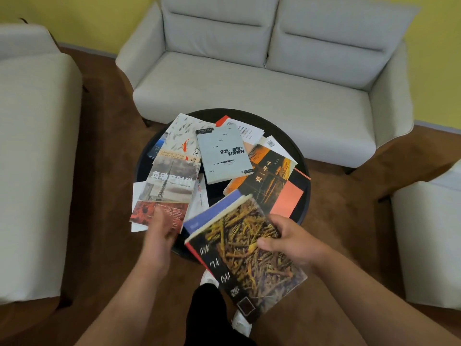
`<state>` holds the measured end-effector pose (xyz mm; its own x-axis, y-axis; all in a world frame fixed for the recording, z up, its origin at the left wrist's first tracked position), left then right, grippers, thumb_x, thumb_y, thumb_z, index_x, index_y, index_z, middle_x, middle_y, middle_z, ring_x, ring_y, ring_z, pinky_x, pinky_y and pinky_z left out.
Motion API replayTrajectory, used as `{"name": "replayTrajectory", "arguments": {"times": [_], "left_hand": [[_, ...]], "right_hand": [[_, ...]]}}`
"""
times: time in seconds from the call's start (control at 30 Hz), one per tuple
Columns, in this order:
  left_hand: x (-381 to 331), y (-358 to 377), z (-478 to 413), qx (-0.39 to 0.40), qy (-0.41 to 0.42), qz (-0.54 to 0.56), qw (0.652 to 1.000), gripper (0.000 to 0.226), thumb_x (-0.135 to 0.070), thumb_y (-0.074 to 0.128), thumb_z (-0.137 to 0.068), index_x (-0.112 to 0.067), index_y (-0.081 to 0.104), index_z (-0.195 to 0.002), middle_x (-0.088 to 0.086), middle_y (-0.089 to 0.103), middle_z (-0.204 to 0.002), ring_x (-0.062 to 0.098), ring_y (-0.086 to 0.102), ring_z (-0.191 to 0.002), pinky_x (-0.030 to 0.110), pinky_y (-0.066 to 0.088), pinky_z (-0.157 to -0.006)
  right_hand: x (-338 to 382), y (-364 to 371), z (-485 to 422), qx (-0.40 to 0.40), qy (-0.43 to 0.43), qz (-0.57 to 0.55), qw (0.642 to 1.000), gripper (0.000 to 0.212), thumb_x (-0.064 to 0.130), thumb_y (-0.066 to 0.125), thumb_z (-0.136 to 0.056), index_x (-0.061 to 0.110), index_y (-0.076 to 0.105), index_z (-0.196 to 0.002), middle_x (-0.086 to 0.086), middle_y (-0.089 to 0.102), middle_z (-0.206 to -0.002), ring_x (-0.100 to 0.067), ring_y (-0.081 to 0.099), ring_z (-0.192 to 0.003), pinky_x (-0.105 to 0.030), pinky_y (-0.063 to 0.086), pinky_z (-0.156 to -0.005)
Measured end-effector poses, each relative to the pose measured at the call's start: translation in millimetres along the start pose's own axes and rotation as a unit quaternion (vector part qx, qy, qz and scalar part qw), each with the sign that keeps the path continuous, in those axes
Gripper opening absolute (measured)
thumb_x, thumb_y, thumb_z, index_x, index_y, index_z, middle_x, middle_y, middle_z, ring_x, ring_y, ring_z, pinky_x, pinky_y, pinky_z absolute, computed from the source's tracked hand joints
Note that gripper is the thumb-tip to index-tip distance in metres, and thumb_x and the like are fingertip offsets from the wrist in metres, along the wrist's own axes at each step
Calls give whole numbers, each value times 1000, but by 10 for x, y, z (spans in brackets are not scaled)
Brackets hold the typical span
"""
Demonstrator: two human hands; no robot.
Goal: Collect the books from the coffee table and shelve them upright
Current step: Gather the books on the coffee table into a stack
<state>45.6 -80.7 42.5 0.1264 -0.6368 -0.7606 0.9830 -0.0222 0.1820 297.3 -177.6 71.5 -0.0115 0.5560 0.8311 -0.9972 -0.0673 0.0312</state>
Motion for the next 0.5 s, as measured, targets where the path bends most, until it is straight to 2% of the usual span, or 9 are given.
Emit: {"name": "replayTrajectory", "arguments": {"times": [0.03,0.1,0.17,0.2,0.27,0.33,0.4,0.5], "left_hand": [[113,81,147,41,-23,16,999,78,-71,30,-83,-15,60,-128,10,68,-129,28,58,-123,45,40,-107],[246,302,365,111,-60,3,992,63,-61,35,-82,-17,66,-115,8,76,-108,27,68,-107,42,53,-90],[294,418,335,115,-38,-37,992,32,-31,58,-89,-13,64,-115,7,77,-102,25,72,-98,32,57,-73],[276,434,271,98,-23,-52,994,26,-13,65,-89,-13,63,-114,8,77,-103,26,73,-99,31,57,-71],[226,447,143,97,-6,-75,992,32,1,68,-88,-18,62,-113,10,75,-110,27,72,-103,38,58,-78],[135,429,63,104,27,-109,988,42,1,73,-85,-25,60,-116,6,73,-114,25,69,-110,44,55,-90],[40,417,12,106,69,-166,978,52,1,77,-81,-33,57,-116,0,71,-116,16,67,-110,39,53,-92],[-40,426,-46,117,89,-206,968,56,2,76,-83,-41,53,-112,-11,67,-115,2,61,-107,29,50,-90]], "right_hand": [[-47,-7,-20,-13,7,-63,998,54,23,82,-82,12,58,-129,-10,74,-121,-28,72,-112,-45,56,-99],[-119,28,-80,-31,15,-138,990,58,17,81,-82,12,54,-134,-12,73,-123,-32,71,-113,-49,55,-100],[-141,73,-148,-59,7,-148,987,70,16,79,-81,16,47,-144,-8,70,-129,-28,68,-119,-52,51,-106],[-138,86,-190,-76,-4,-141,987,78,13,80,-83,21,41,-150,-3,65,-137,-24,63,-126,-53,45,-112],[-107,87,-253,-116,-19,-123,985,88,10,80,-84,37,33,-154,8,51,-149,-14,48,-138,-51,32,-119],[-121,61,-332,-125,-19,-119,985,71,6,79,-85,33,47,-142,2,62,-140,-22,56,-133,-53,42,-113],[-123,56,-383,-120,-19,-106,987,55,-1,74,-87,30,55,-129,-1,71,-125,-24,64,-122,-46,50,-104],[-122,96,-476,-139,-32,-103,985,65,-11,70,-86,25,49,-137,0,69,-122,-14,64,-114,-29,53,-90]]}}
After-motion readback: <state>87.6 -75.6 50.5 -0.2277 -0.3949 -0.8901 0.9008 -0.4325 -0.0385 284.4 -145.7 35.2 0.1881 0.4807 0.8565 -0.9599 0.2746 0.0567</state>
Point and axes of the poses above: each hand's wrist, its own z-axis away from the middle knuckle, its own y-axis out of the palm, x = y × z, the point moved 3 cm from there along -z, towards the middle knuckle
